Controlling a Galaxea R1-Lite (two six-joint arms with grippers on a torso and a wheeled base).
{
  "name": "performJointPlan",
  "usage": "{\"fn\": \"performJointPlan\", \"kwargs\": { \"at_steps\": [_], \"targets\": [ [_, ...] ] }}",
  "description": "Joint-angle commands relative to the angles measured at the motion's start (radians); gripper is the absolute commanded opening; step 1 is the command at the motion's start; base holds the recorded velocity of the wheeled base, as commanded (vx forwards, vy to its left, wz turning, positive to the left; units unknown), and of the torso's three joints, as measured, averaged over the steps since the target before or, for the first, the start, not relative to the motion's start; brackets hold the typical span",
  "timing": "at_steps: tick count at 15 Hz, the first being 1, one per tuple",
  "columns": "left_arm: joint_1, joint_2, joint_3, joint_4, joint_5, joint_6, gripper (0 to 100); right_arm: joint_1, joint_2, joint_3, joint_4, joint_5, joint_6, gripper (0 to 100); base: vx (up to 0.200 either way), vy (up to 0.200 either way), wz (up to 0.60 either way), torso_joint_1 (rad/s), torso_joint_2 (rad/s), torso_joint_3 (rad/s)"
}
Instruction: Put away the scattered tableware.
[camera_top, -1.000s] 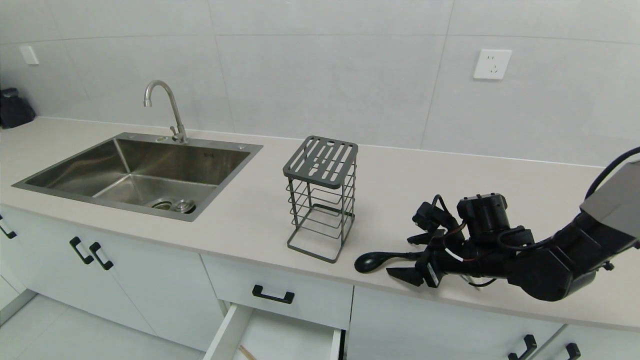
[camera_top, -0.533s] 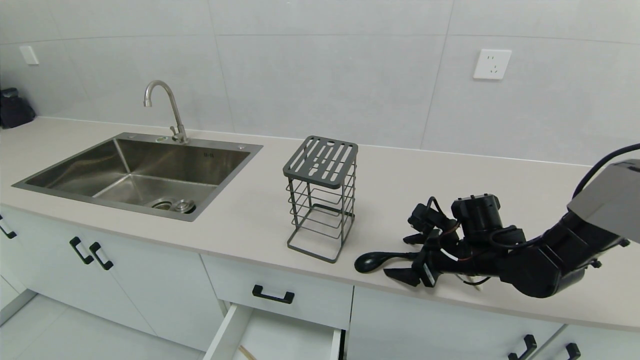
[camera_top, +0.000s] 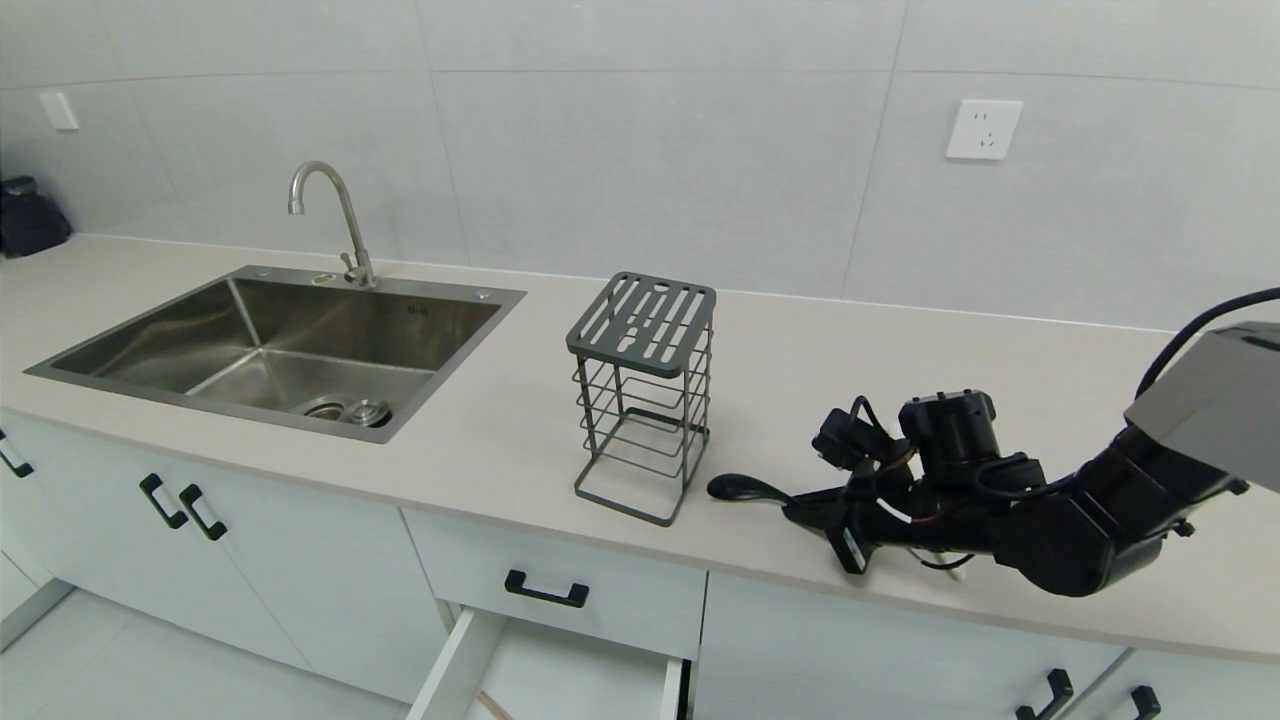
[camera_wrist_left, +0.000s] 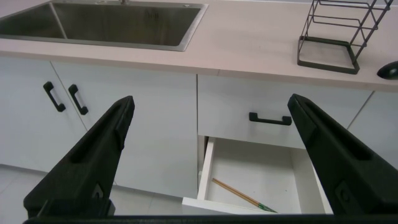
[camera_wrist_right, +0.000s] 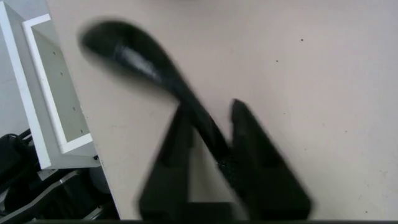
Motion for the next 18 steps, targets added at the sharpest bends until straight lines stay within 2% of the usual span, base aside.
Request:
{"fn": "performJointPlan", "kwargs": {
  "at_steps": [1, 9, 10, 18],
  "targets": [
    [0.0, 0.001, 0.0, 0.0, 0.0, 0.0, 100, 0.001, 0.002, 0.013, 0.006, -0.001, 0.0, 0, 0.0, 0.0, 0.0, 0.0, 0.0, 0.0],
    [0.0, 0.001, 0.0, 0.0, 0.0, 0.001, 100, 0.001, -0.153, 0.112, 0.006, 0.002, -0.001, 0, 0.0, 0.0, 0.0, 0.0, 0.0, 0.0],
    [0.0, 0.001, 0.0, 0.0, 0.0, 0.0, 100, 0.001, -0.237, 0.179, 0.001, 0.004, -0.001, 0, 0.0, 0.0, 0.0, 0.0, 0.0, 0.0],
    [0.0, 0.001, 0.0, 0.0, 0.0, 0.0, 100, 0.004, -0.423, 0.326, 0.02, 0.064, -0.044, 0, 0.0, 0.0, 0.0, 0.0, 0.0, 0.0]
  ]
}}
